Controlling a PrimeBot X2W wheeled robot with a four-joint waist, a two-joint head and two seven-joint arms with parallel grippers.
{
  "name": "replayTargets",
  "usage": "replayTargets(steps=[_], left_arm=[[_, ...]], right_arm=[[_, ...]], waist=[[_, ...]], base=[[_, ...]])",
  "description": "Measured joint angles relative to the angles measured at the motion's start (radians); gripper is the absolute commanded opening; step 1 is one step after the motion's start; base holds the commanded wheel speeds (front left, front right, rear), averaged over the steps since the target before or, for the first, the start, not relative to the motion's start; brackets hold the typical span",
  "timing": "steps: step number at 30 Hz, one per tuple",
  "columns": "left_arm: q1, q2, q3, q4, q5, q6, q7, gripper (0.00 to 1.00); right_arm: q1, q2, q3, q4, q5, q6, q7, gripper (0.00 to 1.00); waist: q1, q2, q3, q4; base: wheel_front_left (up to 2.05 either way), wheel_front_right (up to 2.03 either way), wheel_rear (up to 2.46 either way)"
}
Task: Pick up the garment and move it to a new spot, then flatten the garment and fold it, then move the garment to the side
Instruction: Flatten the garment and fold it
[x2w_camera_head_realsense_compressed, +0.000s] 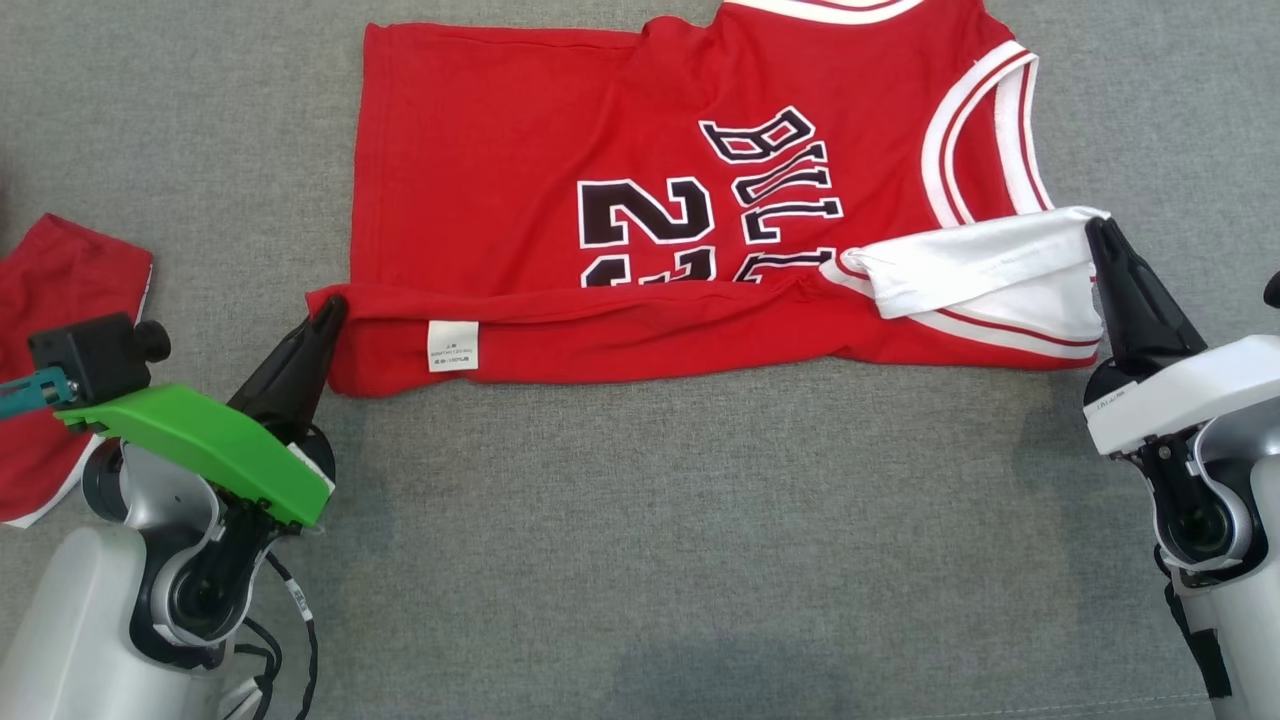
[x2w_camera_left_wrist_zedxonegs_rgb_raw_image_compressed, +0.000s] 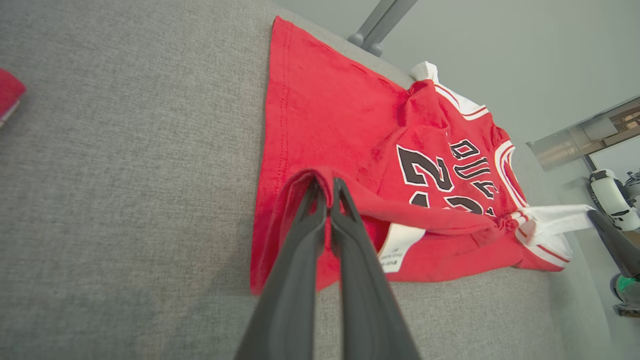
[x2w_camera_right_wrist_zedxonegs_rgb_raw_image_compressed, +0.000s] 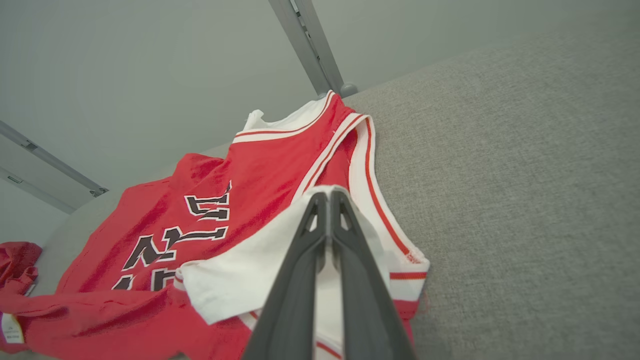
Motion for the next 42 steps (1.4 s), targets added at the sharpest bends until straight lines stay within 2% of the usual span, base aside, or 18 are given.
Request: replayTargets(steps=[4, 11, 12, 13, 14, 15, 23, 28, 34, 42], left_arm=[[-0.029, -0.021, -0.006, 0.050, 0.008, 0.016, 0.001, 0.00], [-0.075, -0.037, -0.020, 0.117, 0.034, 0.017, 0.001, 0.00], [-0.083, -0.040, -0.021, 0.126, 0.038, 0.018, 0.000, 0.00], [-0.090, -0.043, -0.020, 0.133, 0.044, 0.022, -0.007, 0.10], [-0.098, -0.046, -0.019, 0.144, 0.045, 0.026, -0.010, 0.44], [-0.107, -0.047, -0.021, 0.155, 0.046, 0.026, -0.010, 1.00], [-0.108, -0.053, -0.006, 0.187, 0.042, -0.003, -0.049, 1.00], [-0.054, -0.052, 0.042, 0.172, 0.018, -0.005, -0.088, 1.00], [0.048, -0.060, 0.033, 0.176, -0.027, -0.006, -0.082, 1.00], [0.052, -0.084, 0.015, 0.181, -0.064, -0.022, -0.051, 1.00]], right_arm=[[-0.035, -0.002, 0.005, 0.040, -0.031, -0.008, 0.001, 0.00], [-0.080, -0.002, 0.038, 0.104, -0.064, -0.007, -0.008, 0.00], [-0.085, -0.004, 0.039, 0.112, -0.070, -0.007, -0.009, 0.19], [-0.091, -0.006, 0.040, 0.119, -0.087, -0.008, -0.019, 0.64], [-0.100, -0.008, 0.040, 0.124, -0.103, -0.009, -0.031, 1.00], [-0.108, -0.010, 0.040, 0.129, -0.109, -0.009, -0.036, 1.00], [-0.108, -0.031, 0.041, 0.139, -0.179, -0.023, -0.121, 1.00], [-0.014, -0.045, 0.046, 0.139, -0.214, -0.033, -0.155, 1.00], [0.087, -0.040, 0.055, 0.148, -0.218, -0.043, -0.164, 1.00], [0.103, -0.019, 0.076, 0.169, -0.211, -0.043, -0.167, 1.00]], waist=[[-0.0001, 0.0000, 0.008, 0.005], [-0.0001, 0.0000, 0.015, 0.005], [-0.0001, 0.0000, 0.015, 0.004], [-0.0001, 0.0000, 0.016, 0.004], [-0.0001, 0.0000, 0.016, 0.004], [-0.0001, 0.0000, 0.016, 0.003], [-0.0001, 0.0000, 0.006, 0.001], [-0.0002, 0.0000, -0.012, -0.004], [-0.0002, 0.0000, -0.021, -0.009], [-0.0002, 0.0000, -0.011, -0.006]], base=[[0.00, 0.00, 0.00], [0.00, 0.00, 0.00], [0.00, 0.00, 0.00], [0.00, 0.00, 0.00], [0.00, 0.00, 0.00], [0.00, 0.00, 0.00], [0.00, 0.00, 0.00], [0.00, 0.00, 0.00], [0.00, 0.00, 0.00], [0.00, 0.00, 0.00]])
